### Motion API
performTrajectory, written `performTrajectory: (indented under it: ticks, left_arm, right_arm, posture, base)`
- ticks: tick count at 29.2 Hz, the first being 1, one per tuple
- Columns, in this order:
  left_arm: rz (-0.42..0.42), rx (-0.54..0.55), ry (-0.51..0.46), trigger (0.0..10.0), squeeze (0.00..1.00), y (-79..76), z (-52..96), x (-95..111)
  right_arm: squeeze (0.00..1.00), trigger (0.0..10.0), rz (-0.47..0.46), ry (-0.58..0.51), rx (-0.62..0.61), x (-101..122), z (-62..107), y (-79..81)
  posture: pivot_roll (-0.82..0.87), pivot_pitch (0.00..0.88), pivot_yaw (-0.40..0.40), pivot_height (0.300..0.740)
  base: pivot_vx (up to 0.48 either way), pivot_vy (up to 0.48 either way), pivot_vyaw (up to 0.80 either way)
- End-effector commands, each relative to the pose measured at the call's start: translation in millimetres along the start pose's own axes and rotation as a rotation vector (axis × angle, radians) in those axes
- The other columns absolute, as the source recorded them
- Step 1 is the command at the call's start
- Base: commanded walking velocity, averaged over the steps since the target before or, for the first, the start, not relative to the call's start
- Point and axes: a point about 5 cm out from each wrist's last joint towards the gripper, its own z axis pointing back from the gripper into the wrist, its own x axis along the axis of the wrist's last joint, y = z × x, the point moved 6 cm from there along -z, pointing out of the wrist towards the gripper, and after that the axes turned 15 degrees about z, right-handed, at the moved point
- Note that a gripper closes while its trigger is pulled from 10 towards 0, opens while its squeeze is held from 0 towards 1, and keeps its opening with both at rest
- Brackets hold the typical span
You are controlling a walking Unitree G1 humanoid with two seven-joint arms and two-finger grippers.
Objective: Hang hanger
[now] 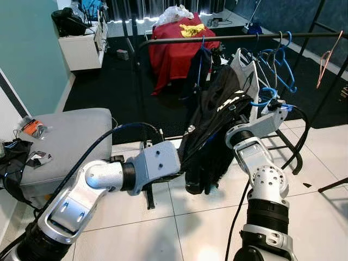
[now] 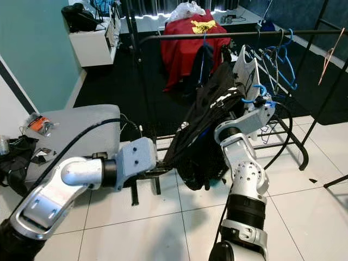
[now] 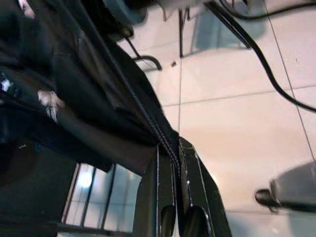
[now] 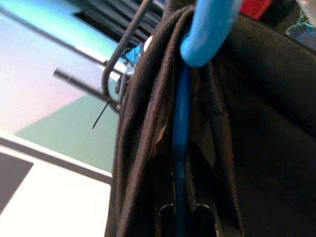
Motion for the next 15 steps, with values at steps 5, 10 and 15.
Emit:
performTrajectory:
  ticks: [5, 10, 15]
  left_arm:
    - [0.029, 0.085, -0.056, 10.0, 0.0, 26.7, -9.1, 13]
    - [0.002, 0.126, -0.038, 10.0, 0.0, 40.6, -12.2, 13]
    - [-0.039, 0.183, -0.025, 10.0, 0.0, 63.3, -7.9, 19]
  right_arm:
    - [0.0, 10.0, 0.201, 0.045, 0.281, -12, 10.8, 58.7]
    - [0.0, 10.0, 0.225, 0.083, 0.41, -22, 21.3, 81.5]
    - [0.0, 10.0, 0.251, 0.151, 0.482, -42, 37.3, 87.6]
  posture:
    - [-0.02, 0.034, -0.011, 0.74]
    - [-0.02, 0.036, -0.01, 0.74]
    - [-0.02, 0.04, -0.009, 0.74]
  base:
    - [0.0, 0.0, 0.0]
    - [0.0, 0.0, 0.0]
    - [0.0, 0.0, 0.0]
